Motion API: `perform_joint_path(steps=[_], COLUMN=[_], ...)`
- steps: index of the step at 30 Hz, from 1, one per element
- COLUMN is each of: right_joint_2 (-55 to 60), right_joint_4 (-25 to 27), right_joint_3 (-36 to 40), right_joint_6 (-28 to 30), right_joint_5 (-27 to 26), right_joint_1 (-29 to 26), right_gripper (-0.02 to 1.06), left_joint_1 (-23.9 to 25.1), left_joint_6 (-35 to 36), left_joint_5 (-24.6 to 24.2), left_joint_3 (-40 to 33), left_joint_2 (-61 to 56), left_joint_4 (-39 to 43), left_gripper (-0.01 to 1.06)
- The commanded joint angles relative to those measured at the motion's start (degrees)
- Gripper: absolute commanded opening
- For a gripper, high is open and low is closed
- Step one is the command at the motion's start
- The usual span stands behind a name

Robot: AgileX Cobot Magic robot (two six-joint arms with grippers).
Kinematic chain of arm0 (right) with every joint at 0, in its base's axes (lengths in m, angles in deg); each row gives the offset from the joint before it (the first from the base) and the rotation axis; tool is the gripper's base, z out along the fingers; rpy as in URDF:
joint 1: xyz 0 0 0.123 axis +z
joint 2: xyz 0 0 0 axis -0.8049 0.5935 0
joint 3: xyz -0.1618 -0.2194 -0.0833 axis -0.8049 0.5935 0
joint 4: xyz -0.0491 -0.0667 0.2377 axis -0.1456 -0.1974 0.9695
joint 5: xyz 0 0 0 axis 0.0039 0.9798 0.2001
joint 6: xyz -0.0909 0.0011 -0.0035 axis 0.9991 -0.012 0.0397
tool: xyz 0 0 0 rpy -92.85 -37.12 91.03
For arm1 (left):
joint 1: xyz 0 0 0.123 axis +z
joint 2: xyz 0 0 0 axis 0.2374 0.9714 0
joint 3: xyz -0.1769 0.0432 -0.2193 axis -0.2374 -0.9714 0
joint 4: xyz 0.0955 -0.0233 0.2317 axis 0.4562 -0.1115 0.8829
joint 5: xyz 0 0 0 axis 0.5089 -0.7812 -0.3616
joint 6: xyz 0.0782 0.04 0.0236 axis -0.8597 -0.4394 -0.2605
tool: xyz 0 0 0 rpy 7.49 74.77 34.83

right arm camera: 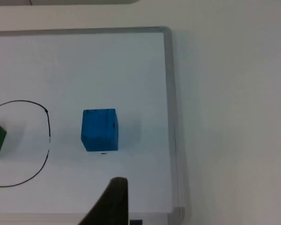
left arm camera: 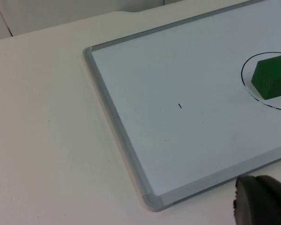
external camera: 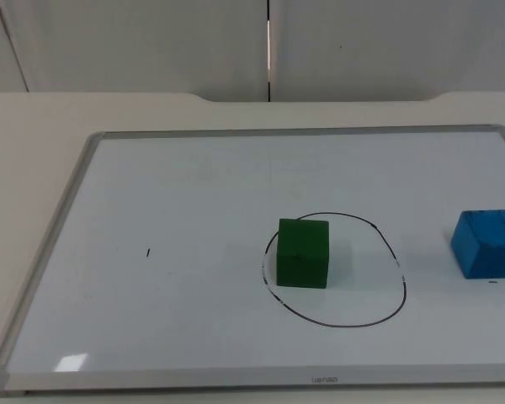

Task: Push the two cubes into the marked area.

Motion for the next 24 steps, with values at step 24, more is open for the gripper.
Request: perform_joint_path(steps=[24], right_joint_2=[46.02], right_joint_4=[-1.74], right_joint_3=[-1.18], right_joint_6=[0.52], right_joint_5=[-27.35], right_joint_1=[-0.25], right_gripper=[1.00], left_joint_1=[0.06], left_joint_6=[0.40], left_joint_5=[0.63], left_joint_3=[-0.34], left_joint_2=[-0.21], left_joint_4=[1.14], left_gripper=[0.00])
